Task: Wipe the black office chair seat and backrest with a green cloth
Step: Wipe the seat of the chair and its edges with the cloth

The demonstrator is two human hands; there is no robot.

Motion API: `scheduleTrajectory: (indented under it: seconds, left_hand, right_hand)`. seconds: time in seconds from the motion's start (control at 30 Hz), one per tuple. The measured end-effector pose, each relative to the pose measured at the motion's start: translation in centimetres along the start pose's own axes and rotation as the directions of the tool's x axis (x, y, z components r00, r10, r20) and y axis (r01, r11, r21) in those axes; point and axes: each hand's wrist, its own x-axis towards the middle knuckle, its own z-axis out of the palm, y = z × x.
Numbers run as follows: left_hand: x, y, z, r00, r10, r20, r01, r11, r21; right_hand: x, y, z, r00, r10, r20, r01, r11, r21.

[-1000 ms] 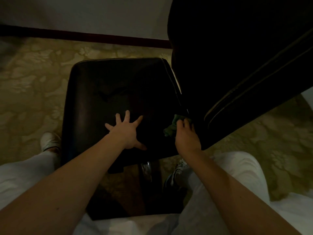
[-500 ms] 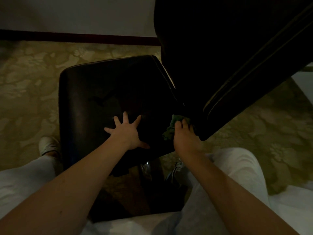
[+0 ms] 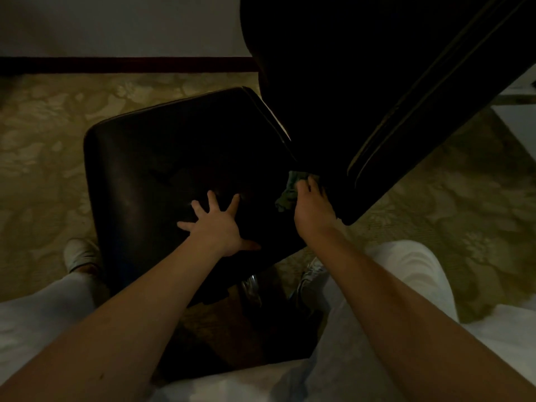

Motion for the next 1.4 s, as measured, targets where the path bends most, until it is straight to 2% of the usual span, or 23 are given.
scheduleTrajectory:
  seconds: [0.17,0.3,0.53,0.67,0.8,0.9,1.03,1.17,1.4]
  left_hand:
    - [-0.1,0.3,0.1,1.000,-0.007,-0.015,0.007,1.000,0.000]
    - [-0.1,-0.1,0.2,1.000,0.008,-0.026,-0.008,1.000,-0.001]
    - [0.2,-0.4,0.2,0.998,0.056,-0.029,-0.057,0.998,-0.038]
    - [0.2,0.4,0.3,0.999,0.031,-0.025,-0.033,0.998,-0.060]
    - [0.5,0.6,0.7,0.999,0.008,-0.042,-0.010,0.998,-0.060]
    - [0.5,0.1,0.8,0.998,0.031,-0.047,-0.034,0.997,-0.066]
    - [0.4,-0.2,0.7,0.998,0.046,-0.048,-0.049,0.998,-0.049]
    - [0.3,-0.2,0.5,0.999,0.040,-0.023,-0.041,0.998,-0.049]
    - [0.4,0.5,0.1,1.000,-0.005,0.022,0.006,1.000,-0.027]
  right_hand:
    - [-2.3,-0.1,0.8,0.997,0.081,0.013,-0.081,0.996,0.042]
    - [-3.1,0.1,1.3,0.997,0.075,0.014,-0.075,0.995,0.063]
    - [-0.9,1.8,0.3,0.997,0.056,-0.048,-0.044,0.974,0.222]
    - [-0.2,1.9,0.2,0.996,0.080,-0.049,-0.068,0.976,0.205]
    - [-2.1,2.7,0.7,0.992,0.123,0.008,-0.122,0.971,0.204]
    - [-3.7,2.8,1.2,0.987,0.161,0.013,-0.160,0.959,0.232]
    - [-3.9,1.9,1.2,0.992,0.125,-0.013,-0.118,0.958,0.263]
    - [-2.7,0.9,1.1,0.995,0.075,-0.070,-0.060,0.979,0.193]
    - [1.9,0.9,0.2,0.999,0.004,-0.048,0.005,0.982,0.188]
